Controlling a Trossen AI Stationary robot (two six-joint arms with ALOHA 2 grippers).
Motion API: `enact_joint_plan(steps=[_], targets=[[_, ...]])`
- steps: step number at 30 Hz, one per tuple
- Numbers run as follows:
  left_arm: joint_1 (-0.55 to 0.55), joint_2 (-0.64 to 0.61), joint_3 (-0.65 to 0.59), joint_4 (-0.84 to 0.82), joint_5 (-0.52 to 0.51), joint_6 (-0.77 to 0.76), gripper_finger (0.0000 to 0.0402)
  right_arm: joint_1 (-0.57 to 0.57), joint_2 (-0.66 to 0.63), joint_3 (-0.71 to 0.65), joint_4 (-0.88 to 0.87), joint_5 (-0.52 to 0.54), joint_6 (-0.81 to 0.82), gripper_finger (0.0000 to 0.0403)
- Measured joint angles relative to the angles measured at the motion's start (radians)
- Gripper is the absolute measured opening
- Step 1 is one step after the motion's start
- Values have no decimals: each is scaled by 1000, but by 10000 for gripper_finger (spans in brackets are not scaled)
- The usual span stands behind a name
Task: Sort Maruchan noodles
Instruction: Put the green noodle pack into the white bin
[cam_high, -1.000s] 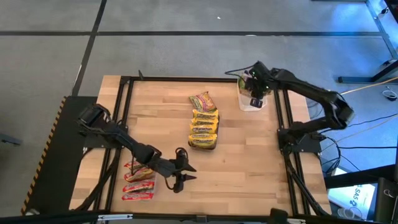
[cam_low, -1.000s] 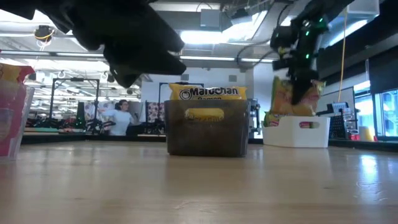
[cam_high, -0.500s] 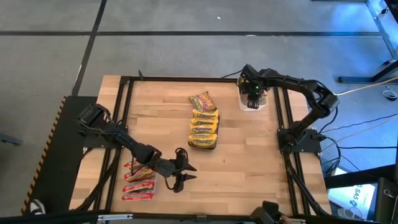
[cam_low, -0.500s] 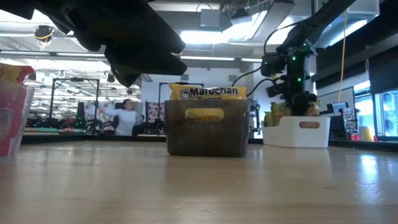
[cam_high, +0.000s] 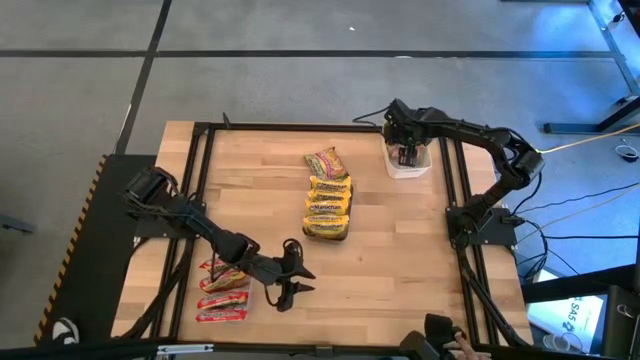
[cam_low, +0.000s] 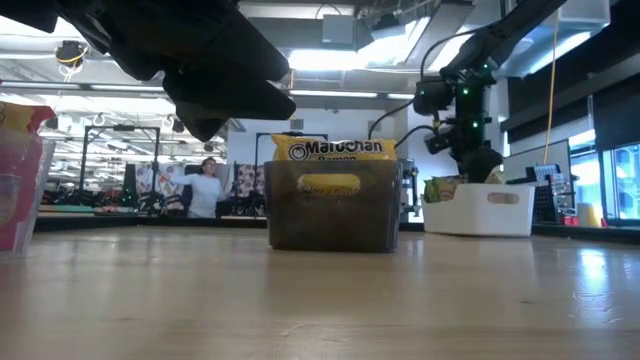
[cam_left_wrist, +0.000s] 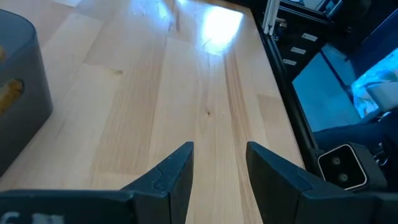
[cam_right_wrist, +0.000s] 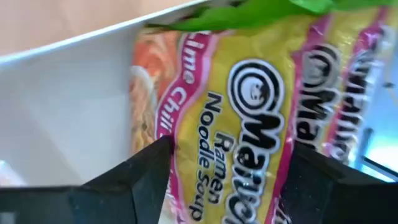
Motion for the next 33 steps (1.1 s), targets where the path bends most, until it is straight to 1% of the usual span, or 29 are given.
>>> enact_joint_plan(steps=[2,5,7,9,12,15,17,19,21,23,28,29,31,33], targets=[[0,0,0,0,0,0,143,1,0,8,-4,34,0,251],[0,0,0,0,0,1,143,1,0,40,-51,36,9,247],[0,0,0,0,3,1,143,1,0,68,-110,10,39,243],[5,0,0,0,17,0,143,1,0,97,-164,-39,75,240],[18,0,0,-2,34,-11,143,0,-1,121,-201,-94,127,235],[37,-3,0,-35,101,-42,143,2,-1,135,-265,-94,140,230],[47,-37,-1,-86,136,-61,143,12,-1,153,-281,-94,159,223],[59,-75,3,-124,150,-75,143,16,-1,171,-273,-110,170,214],[72,-126,0,-206,127,-74,143,14,-1,190,-233,-154,196,204],[90,-169,2,-253,74,-58,143,13,-1,191,-162,-231,214,191],[138,-285,1,-413,-86,-4,143,15,3,137,136,-500,220,156],[152,-300,0,-432,-104,-1,143,18,9,122,207,-559,221,149],[188,-334,0,-499,-108,8,143,21,26,92,330,-645,234,133],[230,-352,0,-533,-94,4,143,33,54,74,440,-698,257,118]])
